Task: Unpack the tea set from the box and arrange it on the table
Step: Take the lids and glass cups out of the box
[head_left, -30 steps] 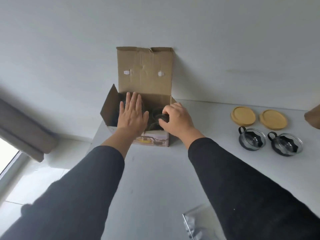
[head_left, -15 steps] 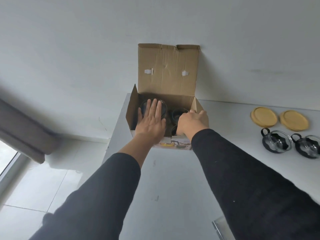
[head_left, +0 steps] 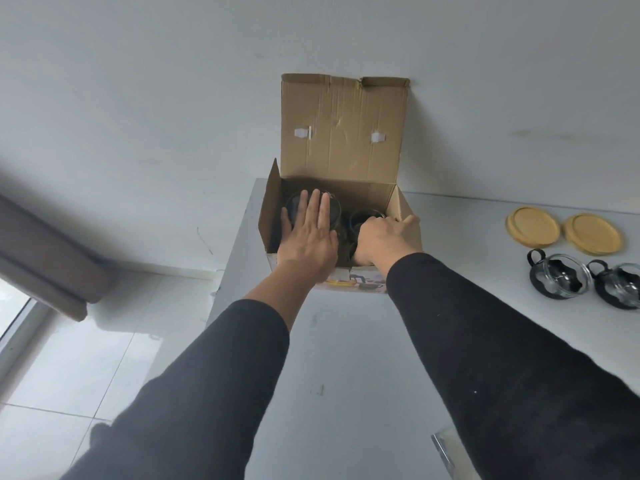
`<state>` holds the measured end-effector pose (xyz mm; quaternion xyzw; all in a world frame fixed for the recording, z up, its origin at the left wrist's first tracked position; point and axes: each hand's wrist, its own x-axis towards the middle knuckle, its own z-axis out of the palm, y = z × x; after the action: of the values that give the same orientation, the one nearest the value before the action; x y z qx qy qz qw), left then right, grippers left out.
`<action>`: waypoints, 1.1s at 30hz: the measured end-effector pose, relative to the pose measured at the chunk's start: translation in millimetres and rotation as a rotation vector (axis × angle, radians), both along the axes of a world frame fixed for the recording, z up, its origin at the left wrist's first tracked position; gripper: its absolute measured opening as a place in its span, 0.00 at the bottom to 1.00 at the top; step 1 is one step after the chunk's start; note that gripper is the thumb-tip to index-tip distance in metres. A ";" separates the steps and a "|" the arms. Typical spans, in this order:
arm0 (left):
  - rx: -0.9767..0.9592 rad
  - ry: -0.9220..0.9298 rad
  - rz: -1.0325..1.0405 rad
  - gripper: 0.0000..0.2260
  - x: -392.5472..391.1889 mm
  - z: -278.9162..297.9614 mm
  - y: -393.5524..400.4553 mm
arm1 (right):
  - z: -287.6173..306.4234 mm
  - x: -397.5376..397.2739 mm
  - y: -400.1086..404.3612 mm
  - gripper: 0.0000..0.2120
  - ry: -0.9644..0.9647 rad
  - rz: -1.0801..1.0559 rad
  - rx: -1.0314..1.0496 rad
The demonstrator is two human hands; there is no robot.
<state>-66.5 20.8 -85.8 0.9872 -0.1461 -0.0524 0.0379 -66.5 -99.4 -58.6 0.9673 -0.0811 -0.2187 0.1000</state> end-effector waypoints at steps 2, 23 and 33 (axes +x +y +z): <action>-0.025 0.020 -0.001 0.26 0.7 0.8 0.9 | 8.4 -3.7 -2.8 0.26 -0.021 -0.008 0.052; -0.529 -0.151 -0.076 0.24 -39.1 35.4 -109.6 | 33.9 -92.7 -123.7 0.31 -0.955 -0.519 0.976; -0.454 0.050 -0.089 0.27 -145.7 -36.4 -267.5 | -32.4 -202.3 -270.8 0.37 -1.166 -0.798 0.857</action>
<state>-212.2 -246.7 -122.1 0.9443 -0.1965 -0.0443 0.2604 -268.8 -370.2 -91.0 0.7782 -0.3671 0.2872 -0.4209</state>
